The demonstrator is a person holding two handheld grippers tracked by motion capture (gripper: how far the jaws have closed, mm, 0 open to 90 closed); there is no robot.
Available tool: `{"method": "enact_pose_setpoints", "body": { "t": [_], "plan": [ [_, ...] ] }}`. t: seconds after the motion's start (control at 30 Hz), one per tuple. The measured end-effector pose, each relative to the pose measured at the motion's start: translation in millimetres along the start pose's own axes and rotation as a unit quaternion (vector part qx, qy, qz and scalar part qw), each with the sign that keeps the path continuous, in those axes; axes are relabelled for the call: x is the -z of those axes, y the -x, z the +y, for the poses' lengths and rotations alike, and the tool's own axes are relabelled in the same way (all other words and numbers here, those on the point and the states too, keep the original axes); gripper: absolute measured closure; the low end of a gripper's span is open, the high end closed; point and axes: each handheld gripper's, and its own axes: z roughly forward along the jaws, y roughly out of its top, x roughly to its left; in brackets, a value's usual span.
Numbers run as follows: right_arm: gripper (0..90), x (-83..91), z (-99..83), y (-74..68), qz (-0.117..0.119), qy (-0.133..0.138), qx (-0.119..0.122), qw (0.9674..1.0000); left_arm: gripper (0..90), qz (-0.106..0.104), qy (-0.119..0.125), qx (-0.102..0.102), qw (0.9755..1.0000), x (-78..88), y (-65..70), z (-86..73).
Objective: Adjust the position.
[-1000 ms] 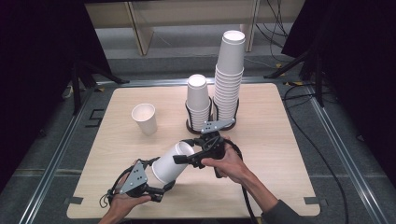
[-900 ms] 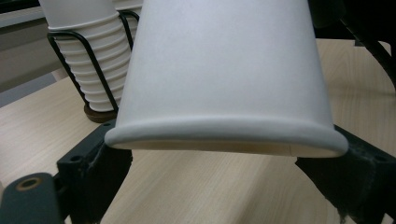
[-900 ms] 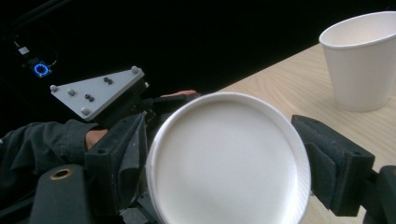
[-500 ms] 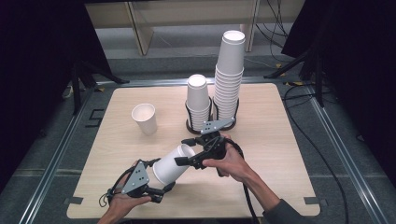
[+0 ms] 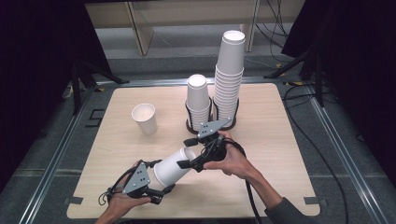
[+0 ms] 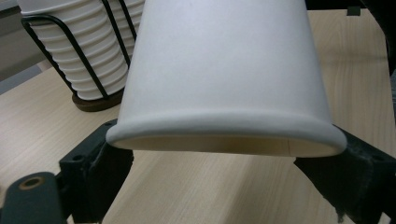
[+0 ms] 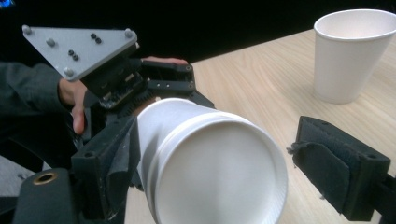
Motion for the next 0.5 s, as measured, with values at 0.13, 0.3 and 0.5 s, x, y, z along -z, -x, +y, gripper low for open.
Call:
{"method": "enact_pose_setpoints", "body": {
  "t": [0.13,0.3,0.5],
  "plan": [
    [16.1,3.7,3.4,-3.8,-0.006,-0.021,0.014,0.9997,11.0,-0.003,-0.008,-0.001,1.0000,-0.3,0.6,-0.2],
    [16.3,5.8,9.1,-9.3,-0.018,-0.052,0.059,0.9967,11.0,-0.006,-0.022,-0.010,0.9997,-0.7,0.6,0.0],
    [16.6,0.3,20.3,-22.3,-0.030,-0.115,0.127,0.9849,10.9,-0.020,-0.037,-0.021,0.9989,-2.1,0.0,0.0]
  ]
}}
